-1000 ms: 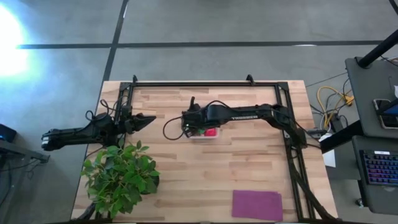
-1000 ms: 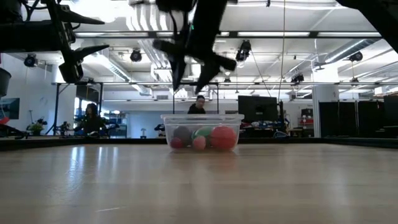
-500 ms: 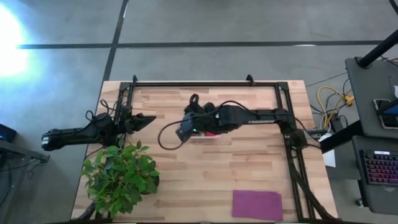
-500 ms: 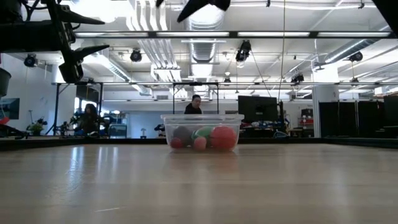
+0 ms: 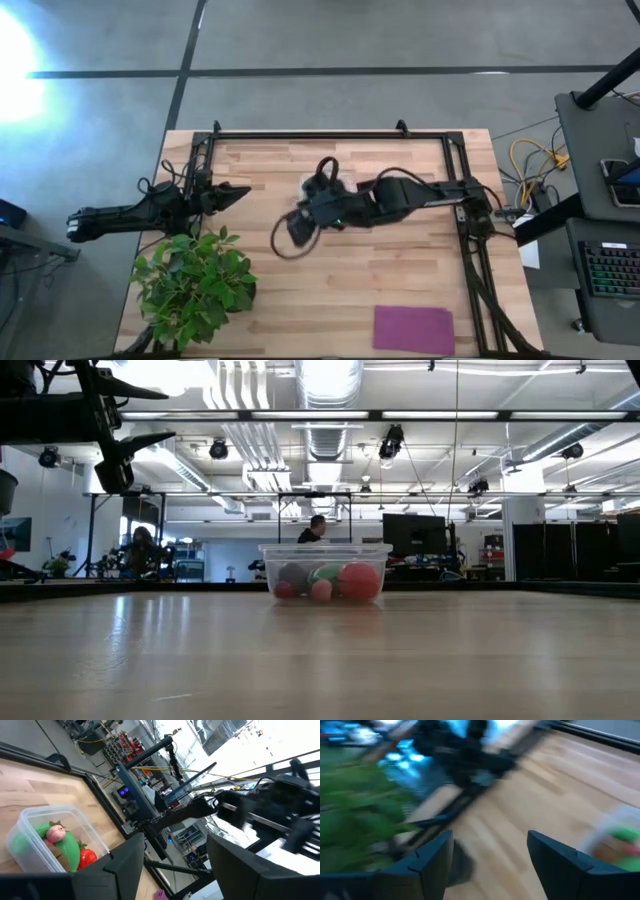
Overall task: Pick and placing Produce into tupperware
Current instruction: Return to Home Position
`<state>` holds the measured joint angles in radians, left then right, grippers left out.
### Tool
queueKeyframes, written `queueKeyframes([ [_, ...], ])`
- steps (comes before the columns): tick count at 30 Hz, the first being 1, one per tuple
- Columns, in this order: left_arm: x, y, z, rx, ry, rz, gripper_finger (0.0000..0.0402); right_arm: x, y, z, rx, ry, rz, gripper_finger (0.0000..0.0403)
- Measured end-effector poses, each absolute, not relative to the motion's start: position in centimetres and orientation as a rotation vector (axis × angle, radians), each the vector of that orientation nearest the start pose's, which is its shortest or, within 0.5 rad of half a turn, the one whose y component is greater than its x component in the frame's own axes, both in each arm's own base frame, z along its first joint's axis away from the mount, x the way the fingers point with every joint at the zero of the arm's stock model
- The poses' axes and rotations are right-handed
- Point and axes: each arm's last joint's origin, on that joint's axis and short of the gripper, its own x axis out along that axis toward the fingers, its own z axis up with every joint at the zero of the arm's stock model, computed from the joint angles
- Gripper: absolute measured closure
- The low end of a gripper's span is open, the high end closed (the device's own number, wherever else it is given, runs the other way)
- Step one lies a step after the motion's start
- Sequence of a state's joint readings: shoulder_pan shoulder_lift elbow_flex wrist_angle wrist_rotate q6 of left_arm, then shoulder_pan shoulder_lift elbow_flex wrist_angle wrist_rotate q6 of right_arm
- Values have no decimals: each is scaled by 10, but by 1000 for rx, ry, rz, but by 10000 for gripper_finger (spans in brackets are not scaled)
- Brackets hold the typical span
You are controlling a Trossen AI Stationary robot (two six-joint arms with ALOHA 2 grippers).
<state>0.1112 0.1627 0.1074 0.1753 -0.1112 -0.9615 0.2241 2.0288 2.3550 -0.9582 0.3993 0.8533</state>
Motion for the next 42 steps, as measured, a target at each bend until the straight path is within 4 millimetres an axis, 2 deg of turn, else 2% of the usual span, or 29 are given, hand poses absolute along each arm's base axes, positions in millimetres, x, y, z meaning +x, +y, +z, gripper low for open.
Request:
queueKeyframes([
  [6, 102, 15, 204, -956, -218, 147, 201, 404, 84, 448, 568, 401, -298, 156],
  [16, 102, 15, 204, -956, -217, 147, 201, 375, 83, 475, 482, 361, -246, 159],
  [22, 102, 15, 204, -956, -217, 147, 201, 360, 77, 474, 448, 430, -329, 154],
  [26, 102, 15, 204, -956, -217, 147, 201, 358, 76, 472, 469, 436, -360, 154],
  [29, 102, 15, 204, -956, -218, 147, 201, 374, 83, 462, 483, 423, -277, 155],
  [32, 102, 15, 204, -956, -217, 147, 201, 394, 92, 442, 501, 391, -178, 156],
  [37, 102, 15, 204, -956, -219, 147, 201, 426, 107, 416, 512, 104, 69, 152],
  [40, 102, 15, 204, -956, -218, 147, 201, 431, 111, 393, 514, 12, 192, 152],
  [42, 102, 15, 204, -956, -217, 147, 201, 428, 109, 378, 532, 26, 196, 154],
])
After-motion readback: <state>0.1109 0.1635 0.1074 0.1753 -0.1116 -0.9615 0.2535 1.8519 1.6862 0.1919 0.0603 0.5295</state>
